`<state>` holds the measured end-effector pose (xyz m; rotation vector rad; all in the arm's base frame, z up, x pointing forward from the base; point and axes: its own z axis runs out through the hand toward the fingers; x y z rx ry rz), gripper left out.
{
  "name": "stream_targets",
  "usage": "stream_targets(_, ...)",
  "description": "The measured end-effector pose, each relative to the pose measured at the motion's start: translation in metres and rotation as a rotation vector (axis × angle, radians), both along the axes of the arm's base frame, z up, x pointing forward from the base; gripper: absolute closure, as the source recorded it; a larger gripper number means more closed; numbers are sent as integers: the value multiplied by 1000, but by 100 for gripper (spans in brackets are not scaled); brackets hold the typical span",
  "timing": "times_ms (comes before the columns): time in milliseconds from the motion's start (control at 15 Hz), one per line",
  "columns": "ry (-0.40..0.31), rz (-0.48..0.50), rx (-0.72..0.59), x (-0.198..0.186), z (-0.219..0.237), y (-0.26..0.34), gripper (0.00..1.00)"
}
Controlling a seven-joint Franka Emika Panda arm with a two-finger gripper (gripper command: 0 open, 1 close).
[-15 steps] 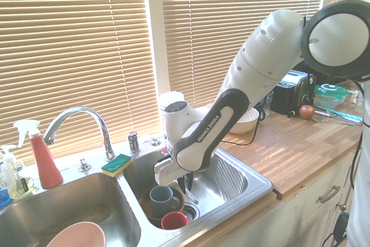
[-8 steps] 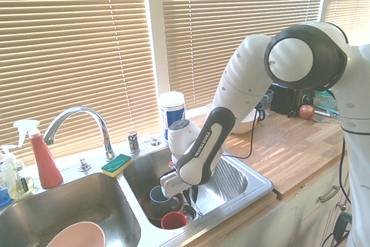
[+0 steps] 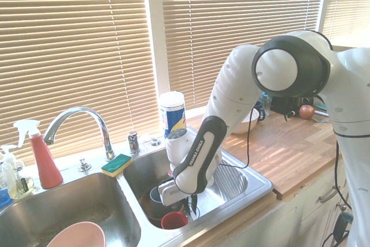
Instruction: Put the fork into the sink
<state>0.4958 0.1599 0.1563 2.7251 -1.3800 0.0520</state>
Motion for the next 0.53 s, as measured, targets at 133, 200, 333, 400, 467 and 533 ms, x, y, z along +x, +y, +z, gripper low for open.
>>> stream_targets(133,-4,-3,2,1,0,0,0)
stream_targets(200,-7,-4,4,1,1,0,0)
stream_targets(333,-15,-8,9,2,4,0,0)
stream_targets(400,-22,-4,11,3,9,1,0)
stream_targets(467,-29,4,13,4,17,1,0)
stream_targets(533,-39,11,16,5,31,1,0)
